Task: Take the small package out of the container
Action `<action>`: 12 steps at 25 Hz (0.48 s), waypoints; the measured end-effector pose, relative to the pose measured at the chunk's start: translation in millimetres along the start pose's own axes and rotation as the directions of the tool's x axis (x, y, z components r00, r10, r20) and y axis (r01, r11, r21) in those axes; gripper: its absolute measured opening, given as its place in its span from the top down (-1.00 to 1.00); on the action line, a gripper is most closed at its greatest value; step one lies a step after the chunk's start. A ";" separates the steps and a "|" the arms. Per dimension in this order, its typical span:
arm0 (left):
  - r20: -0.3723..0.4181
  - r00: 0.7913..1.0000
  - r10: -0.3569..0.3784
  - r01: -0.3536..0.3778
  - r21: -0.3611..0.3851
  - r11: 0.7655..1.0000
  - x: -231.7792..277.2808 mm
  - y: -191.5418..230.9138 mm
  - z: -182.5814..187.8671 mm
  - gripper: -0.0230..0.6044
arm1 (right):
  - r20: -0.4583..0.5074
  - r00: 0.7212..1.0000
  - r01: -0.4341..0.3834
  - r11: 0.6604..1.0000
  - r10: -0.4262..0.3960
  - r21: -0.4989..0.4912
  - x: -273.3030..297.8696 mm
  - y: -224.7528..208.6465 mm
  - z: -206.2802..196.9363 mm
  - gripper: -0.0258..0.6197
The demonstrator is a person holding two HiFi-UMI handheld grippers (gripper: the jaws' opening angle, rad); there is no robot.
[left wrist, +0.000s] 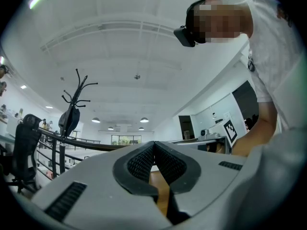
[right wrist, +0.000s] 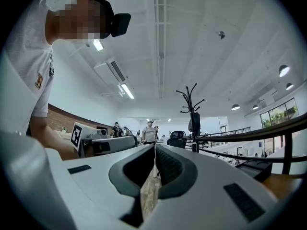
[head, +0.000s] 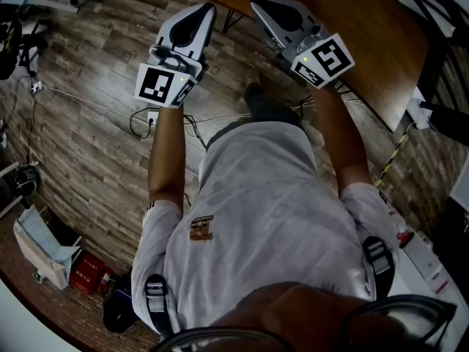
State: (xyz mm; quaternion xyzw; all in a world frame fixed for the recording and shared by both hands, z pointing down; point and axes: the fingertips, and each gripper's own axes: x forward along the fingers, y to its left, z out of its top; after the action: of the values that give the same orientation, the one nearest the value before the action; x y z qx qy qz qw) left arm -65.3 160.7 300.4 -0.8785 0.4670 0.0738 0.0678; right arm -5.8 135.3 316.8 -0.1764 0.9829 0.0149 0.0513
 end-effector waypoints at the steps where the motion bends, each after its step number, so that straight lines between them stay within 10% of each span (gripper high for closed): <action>1: 0.000 1.000 0.003 -0.003 0.002 1.000 9.5 9.4 -2.7 0.87 | 0.000 1.000 -0.002 1.000 0.002 -0.001 6.4 -12.0 -1.2 0.82; 12: -0.022 0.999 0.044 -0.044 -0.007 0.999 138.3 118.8 -44.3 0.87 | -0.058 0.998 -0.024 0.998 0.021 -0.050 80.2 -164.4 -23.7 0.82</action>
State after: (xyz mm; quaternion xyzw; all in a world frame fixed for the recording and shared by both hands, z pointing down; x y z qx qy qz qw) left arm -84.5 -25.6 311.1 -0.8690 0.4868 0.0671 0.0578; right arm -25.6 -47.7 330.0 -0.1671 0.9851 0.0355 0.0185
